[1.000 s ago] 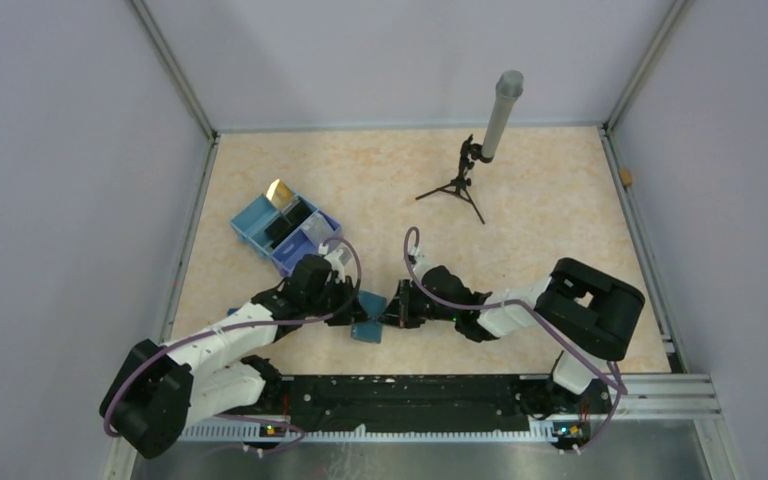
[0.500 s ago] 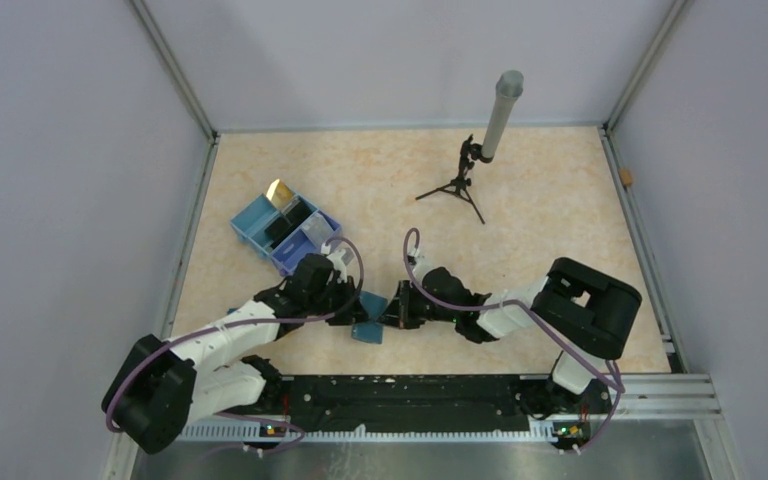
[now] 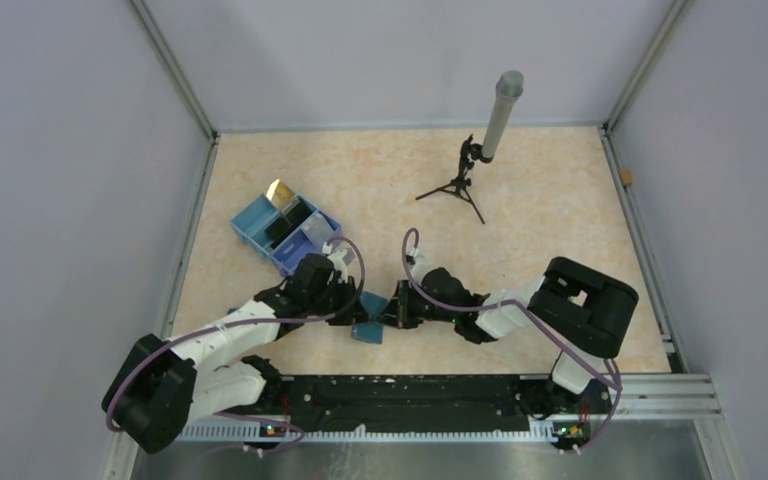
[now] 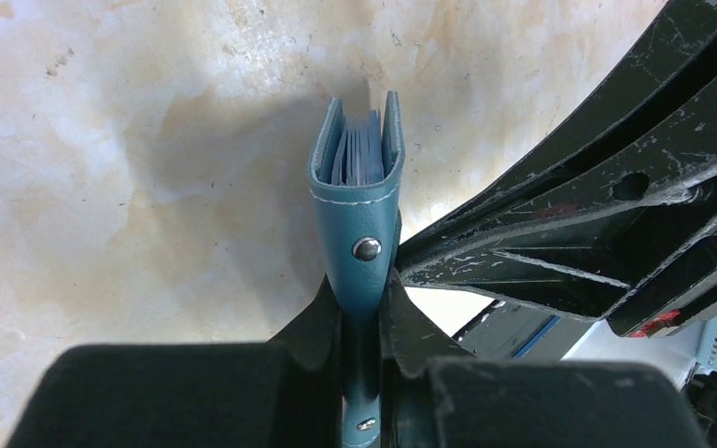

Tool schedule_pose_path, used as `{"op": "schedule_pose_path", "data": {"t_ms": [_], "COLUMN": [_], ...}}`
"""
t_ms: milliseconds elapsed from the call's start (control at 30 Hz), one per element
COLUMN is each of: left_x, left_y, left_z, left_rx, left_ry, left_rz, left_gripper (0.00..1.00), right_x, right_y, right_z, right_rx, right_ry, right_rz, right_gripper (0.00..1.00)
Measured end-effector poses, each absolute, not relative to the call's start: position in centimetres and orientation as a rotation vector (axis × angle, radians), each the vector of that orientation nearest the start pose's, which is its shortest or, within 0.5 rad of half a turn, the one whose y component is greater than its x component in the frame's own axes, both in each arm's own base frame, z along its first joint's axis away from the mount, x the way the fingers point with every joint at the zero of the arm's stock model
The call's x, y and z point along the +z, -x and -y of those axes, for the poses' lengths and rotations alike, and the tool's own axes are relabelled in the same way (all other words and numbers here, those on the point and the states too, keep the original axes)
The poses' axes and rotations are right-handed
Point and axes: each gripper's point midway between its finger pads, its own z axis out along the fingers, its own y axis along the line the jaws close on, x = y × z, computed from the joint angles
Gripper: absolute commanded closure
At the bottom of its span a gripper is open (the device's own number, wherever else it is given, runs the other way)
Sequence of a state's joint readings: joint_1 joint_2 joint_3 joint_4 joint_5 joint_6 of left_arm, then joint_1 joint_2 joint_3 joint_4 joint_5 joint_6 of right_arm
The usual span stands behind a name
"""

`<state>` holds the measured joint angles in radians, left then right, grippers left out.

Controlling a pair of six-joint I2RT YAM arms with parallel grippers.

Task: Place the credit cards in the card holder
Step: Close the card holder at the center of the board.

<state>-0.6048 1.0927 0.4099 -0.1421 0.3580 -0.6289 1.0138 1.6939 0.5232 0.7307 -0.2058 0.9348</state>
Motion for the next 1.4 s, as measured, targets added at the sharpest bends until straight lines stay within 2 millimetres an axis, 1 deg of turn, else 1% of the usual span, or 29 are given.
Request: {"op": "schedule_pose_path", "data": {"t_ms": [533, 967, 1233, 1400], "left_x": [4.6, 4.7, 5.0, 5.0], "left_y": [-16.4, -16.2, -15.8, -15.5], "left_z": [21.4, 21.8, 22.3, 22.5], "left_rx": [-0.944, -0.98, -1.032, -1.064], "left_ry": [-0.158, -0.235, -0.326, -0.346], "left_rz": [-2.575, -2.55, -2.517, -2.512], "left_gripper": [1.0, 1.0, 1.0, 1.0], "right_x": [4.5, 4.2, 4.4, 4.3], "right_y": [-15.8, -15.9, -15.8, -15.9], "right_z": [-38.7, -38.3, -37.5, -37.3], "right_rx": [1.369, 1.427, 1.476, 1.495], "right_ry": [0.272, 0.303, 0.346, 0.362], "right_rz": [-2.264, -2.208, -2.176, -2.166], "right_gripper": [1.0, 1.0, 1.0, 1.0]}}
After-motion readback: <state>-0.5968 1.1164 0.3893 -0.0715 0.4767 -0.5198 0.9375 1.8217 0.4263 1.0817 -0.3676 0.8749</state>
